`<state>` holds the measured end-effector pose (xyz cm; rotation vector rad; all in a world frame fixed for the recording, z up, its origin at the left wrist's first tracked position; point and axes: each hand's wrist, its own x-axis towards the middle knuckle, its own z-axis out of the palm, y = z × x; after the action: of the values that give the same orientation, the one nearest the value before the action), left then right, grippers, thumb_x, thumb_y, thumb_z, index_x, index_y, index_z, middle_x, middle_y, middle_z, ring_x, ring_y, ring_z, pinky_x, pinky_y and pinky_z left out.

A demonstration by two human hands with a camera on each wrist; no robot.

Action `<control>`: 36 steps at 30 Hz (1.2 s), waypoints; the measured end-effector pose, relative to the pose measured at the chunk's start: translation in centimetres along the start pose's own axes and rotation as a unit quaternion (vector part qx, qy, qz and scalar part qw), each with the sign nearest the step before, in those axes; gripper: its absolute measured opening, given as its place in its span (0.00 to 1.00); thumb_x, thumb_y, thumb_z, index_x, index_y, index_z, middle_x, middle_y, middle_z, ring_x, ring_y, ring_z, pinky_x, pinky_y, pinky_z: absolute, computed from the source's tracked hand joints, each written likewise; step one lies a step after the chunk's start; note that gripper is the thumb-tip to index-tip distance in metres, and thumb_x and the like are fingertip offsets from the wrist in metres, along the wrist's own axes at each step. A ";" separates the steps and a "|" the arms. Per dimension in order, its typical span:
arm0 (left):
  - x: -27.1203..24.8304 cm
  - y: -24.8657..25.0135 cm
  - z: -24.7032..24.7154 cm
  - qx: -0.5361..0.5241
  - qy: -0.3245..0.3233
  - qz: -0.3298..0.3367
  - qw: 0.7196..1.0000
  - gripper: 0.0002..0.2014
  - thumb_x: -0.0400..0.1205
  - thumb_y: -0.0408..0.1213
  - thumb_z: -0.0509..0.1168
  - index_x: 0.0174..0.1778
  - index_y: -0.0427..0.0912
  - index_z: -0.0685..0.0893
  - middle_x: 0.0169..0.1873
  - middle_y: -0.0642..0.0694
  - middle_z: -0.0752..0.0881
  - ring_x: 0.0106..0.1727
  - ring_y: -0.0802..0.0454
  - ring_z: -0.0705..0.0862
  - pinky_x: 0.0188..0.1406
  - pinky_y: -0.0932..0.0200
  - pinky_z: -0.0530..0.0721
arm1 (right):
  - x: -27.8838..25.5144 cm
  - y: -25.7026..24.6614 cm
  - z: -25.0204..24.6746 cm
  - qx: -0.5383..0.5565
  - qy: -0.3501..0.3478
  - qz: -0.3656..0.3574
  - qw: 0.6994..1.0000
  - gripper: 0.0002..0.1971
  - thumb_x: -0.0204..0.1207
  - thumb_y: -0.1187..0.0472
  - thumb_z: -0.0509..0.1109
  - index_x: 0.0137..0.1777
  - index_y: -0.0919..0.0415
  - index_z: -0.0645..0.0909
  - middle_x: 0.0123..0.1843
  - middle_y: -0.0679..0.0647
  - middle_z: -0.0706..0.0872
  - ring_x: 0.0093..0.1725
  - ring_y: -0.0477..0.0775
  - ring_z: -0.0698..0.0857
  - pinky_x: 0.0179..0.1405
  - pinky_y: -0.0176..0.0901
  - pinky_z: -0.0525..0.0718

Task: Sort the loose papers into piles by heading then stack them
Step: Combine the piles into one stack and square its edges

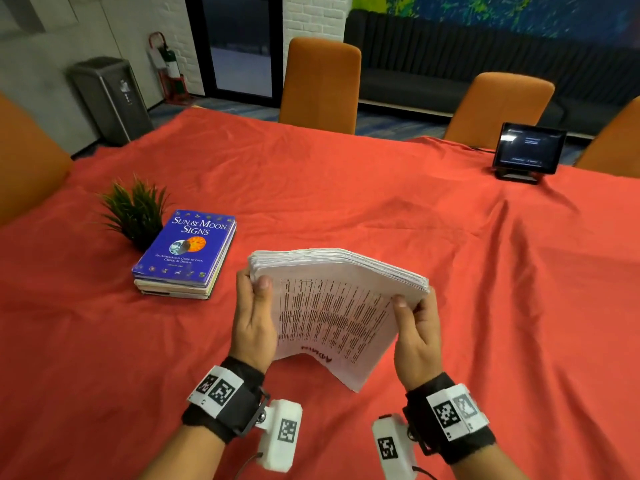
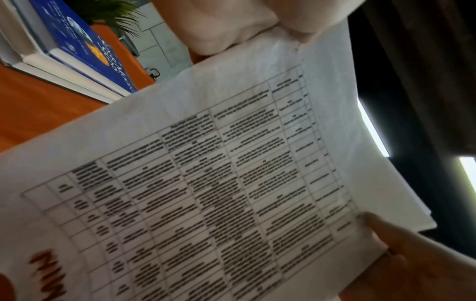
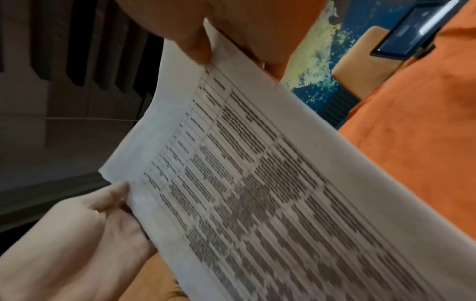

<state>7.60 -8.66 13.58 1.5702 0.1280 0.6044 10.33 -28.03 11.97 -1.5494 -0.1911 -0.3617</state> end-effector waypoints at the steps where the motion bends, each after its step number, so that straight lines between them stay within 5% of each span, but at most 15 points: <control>1: 0.3 -0.4 -0.2 0.000 0.000 0.001 1.000 0.11 0.89 0.28 0.49 0.51 0.49 0.72 0.41 0.71 0.81 0.45 0.78 0.75 0.52 0.83 0.69 | 0.4 -0.4 -0.3 -0.009 -0.011 -0.010 1.000 0.12 0.82 0.74 0.60 0.51 0.54 0.75 0.41 0.37 0.81 0.42 0.38 0.79 0.45 0.30 0.78; 4: 1.1 -0.9 -0.6 0.008 -0.001 0.007 1.000 0.11 0.89 0.30 0.51 0.43 0.46 0.68 0.36 0.55 0.69 0.37 0.64 0.69 0.43 0.73 0.71 | 1.6 -1.7 -1.3 -0.074 -0.049 -0.029 0.996 0.10 0.78 0.68 0.64 0.51 0.50 0.76 0.41 0.45 0.82 0.41 0.45 0.80 0.44 0.39 0.80; 8: 2.1 0.0 -1.2 0.027 -0.020 0.043 0.998 0.12 0.89 0.32 0.51 0.42 0.53 0.68 0.33 0.62 0.70 0.35 0.66 0.68 0.42 0.72 0.71 | 2.9 -4.2 -2.9 -0.180 -0.165 -0.035 0.969 0.13 0.76 0.75 0.67 0.49 0.54 0.81 0.41 0.48 0.86 0.42 0.49 0.83 0.45 0.43 0.80; 11: 2.7 1.6 -1.4 0.047 -0.070 0.098 0.992 0.12 0.88 0.30 0.51 0.46 0.54 0.70 0.33 0.69 0.77 0.36 0.71 0.74 0.41 0.76 0.72 | 3.8 -6.5 -3.7 -0.264 -0.232 -0.040 0.936 0.13 0.75 0.73 0.68 0.50 0.52 0.83 0.42 0.47 0.88 0.41 0.44 0.84 0.44 0.36 0.80; 15: 3.1 3.7 -1.0 0.112 -0.135 0.184 0.967 0.06 0.87 0.39 0.53 0.55 0.50 0.75 0.42 0.64 0.82 0.44 0.67 0.80 0.46 0.67 0.77 | 4.0 -8.0 -3.0 -0.332 -0.302 -0.043 0.892 0.11 0.75 0.67 0.67 0.50 0.49 0.83 0.42 0.43 0.88 0.43 0.41 0.86 0.44 0.35 0.81; 21: 2.9 4.8 0.3 0.196 -0.206 0.280 0.917 0.09 0.86 0.41 0.55 0.57 0.45 0.76 0.44 0.59 0.79 0.45 0.56 0.80 0.46 0.44 0.79 | 4.0 -8.8 0.4 -0.322 -0.308 -0.096 0.890 0.07 0.76 0.64 0.67 0.38 0.54 0.75 0.28 0.47 0.75 0.29 0.43 0.74 0.31 0.37 0.71; 24: 2.9 5.1 0.2 0.199 -0.210 0.295 0.911 0.07 0.86 0.39 0.57 0.57 0.44 0.77 0.44 0.58 0.79 0.46 0.56 0.80 0.47 0.50 0.80 | 3.7 -8.9 1.5 -0.295 -0.286 -0.118 0.904 0.10 0.76 0.66 0.68 0.36 0.54 0.75 0.26 0.47 0.74 0.29 0.43 0.73 0.30 0.38 0.71; 27: 3.3 4.7 -1.3 0.218 -0.225 0.247 0.917 0.10 0.83 0.43 0.64 0.59 0.51 0.76 0.45 0.64 0.80 0.45 0.62 0.82 0.46 0.59 0.80 | 3.5 -8.3 1.3 -0.268 -0.252 -0.122 0.922 0.11 0.76 0.67 0.68 0.34 0.54 0.76 0.26 0.46 0.74 0.29 0.39 0.72 0.30 0.35 0.72; 30: 4.5 1.7 -5.4 0.332 -0.261 0.130 0.897 0.15 0.78 0.52 0.69 0.59 0.58 0.78 0.44 0.62 0.86 0.46 0.61 0.85 0.47 0.55 0.84 | 3.9 -7.2 -0.1 -0.221 -0.214 -0.072 0.949 0.06 0.77 0.65 0.68 0.39 0.61 0.83 0.30 0.54 0.81 0.34 0.40 0.75 0.35 0.49 0.78; 32: 5.1 -0.5 -8.9 0.384 -0.278 0.052 0.879 0.16 0.74 0.59 0.68 0.54 0.56 0.82 0.40 0.56 0.89 0.44 0.58 0.87 0.45 0.51 0.85 | 4.4 -6.6 -1.5 -0.171 -0.181 -0.037 0.968 0.05 0.78 0.69 0.69 0.43 0.64 0.85 0.34 0.49 0.84 0.37 0.41 0.78 0.37 0.49 0.79; 36: 4.8 -1.8 -12.4 0.271 -0.241 -0.041 0.931 0.07 0.73 0.46 0.70 0.44 0.51 0.87 0.34 0.50 0.88 0.34 0.55 0.84 0.37 0.63 0.80 | 3.9 -5.5 -3.4 -0.108 -0.114 -0.001 0.988 0.12 0.77 0.74 0.68 0.44 0.57 0.87 0.36 0.41 0.88 0.37 0.36 0.81 0.37 0.32 0.81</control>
<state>6.65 4.68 12.98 2.1937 -0.0145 0.0963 11.71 -31.73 18.43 -1.8050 -0.3411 -0.2117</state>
